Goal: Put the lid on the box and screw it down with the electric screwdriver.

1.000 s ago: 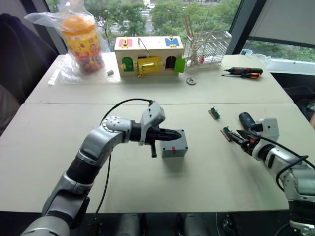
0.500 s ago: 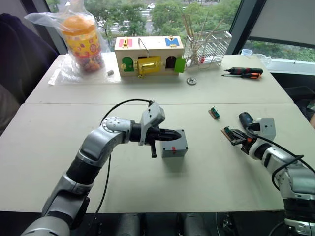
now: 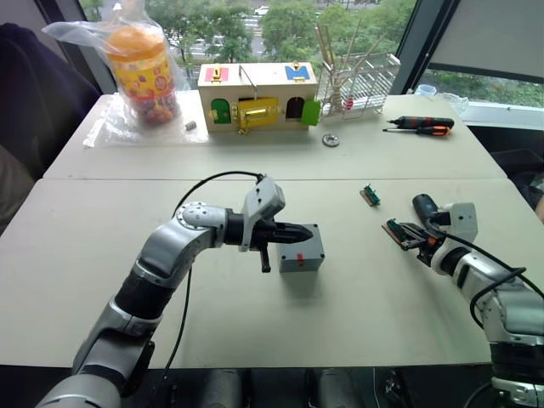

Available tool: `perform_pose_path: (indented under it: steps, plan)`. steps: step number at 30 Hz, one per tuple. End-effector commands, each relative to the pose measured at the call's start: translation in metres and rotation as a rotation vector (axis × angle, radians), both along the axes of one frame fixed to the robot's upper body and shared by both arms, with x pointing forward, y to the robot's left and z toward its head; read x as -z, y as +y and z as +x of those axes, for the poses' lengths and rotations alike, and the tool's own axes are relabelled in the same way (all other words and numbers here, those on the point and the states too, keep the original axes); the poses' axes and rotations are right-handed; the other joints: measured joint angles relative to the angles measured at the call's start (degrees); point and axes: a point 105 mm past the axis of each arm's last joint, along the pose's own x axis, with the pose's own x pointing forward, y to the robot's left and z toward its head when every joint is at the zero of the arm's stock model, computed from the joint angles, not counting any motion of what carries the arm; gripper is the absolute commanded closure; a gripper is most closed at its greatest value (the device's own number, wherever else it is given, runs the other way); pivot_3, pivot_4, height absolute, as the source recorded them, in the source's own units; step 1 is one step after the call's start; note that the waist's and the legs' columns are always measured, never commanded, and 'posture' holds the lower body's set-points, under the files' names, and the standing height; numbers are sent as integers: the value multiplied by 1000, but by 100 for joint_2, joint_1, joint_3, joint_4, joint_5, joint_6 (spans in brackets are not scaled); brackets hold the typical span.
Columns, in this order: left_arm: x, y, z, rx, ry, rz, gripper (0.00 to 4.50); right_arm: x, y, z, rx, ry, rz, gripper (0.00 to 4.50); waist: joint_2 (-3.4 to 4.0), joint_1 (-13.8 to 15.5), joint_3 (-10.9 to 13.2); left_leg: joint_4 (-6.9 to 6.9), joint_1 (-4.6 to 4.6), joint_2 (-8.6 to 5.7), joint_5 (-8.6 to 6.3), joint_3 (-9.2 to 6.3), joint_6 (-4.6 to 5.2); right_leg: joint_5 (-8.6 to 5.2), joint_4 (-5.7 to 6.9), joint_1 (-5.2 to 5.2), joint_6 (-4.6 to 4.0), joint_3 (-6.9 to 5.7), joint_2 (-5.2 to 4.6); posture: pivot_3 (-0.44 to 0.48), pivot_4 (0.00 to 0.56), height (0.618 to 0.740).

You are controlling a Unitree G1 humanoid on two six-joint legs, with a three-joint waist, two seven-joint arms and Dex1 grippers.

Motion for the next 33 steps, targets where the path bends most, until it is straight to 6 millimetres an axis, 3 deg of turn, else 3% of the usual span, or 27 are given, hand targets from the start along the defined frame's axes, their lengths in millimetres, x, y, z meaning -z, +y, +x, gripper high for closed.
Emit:
perform_pose_path:
  steps: [1, 12, 15, 17, 21, 25, 33]
  plan:
    - [-11, 3, 2, -4, -28, -37, 4500, -30, 2, 1, -10, -104, 4, 4451, 0, -1, 0, 0, 0, 0, 0, 0, 0, 0, 0, 0, 0, 0, 0, 0, 150, 708]
    - [-16, 21, 18, -86, -21, -54, 4500, -60, 16, -5, -35, -192, 13, 4451, 1, -3, 0, 0, 0, 0, 0, 0, 0, 0, 0, 0, 0, 0, 0, 0, 150, 708]
    - [-9, 44, 27, -158, -15, -4, 4500, -84, 57, -2, -206, -258, 55, 4451, 9, -27, 5, 0, 1, 1, 0, 0, 0, 0, 1, -1, 0, 0, 1, 0, 150, 708]
    - [-3, 55, 26, -170, -11, 32, 4500, -89, 84, -3, -329, -259, 64, 4451, 14, -70, 8, -3, 2, 6, 1, 3, -2, 0, 2, -5, 0, 1, 4, 0, 150, 708]
    - [-2, 59, 17, -162, 0, 47, 4500, -79, 114, -3, -467, -202, 88, 4451, 13, -2, 8, -14, -1, 6, 1, -1, -3, -1, -1, -7, -1, -2, 5, 0, 150, 708]
    - [0, 60, 14, -179, 0, 51, 4500, -66, 132, -7, -568, -142, 92, 4451, 10, 19, 10, 5, -8, -7, 1, -4, -1, 1, -4, -1, 1, -2, -5, 0, 150, 708]
    - [1, 60, 11, -202, 10, 40, 4500, -58, 139, -9, -606, -115, 86, 4451, 10, -10, 10, -5, -6, 0, 1, -7, -1, 1, -1, -8, 1, -2, 2, 0, 150, 708]
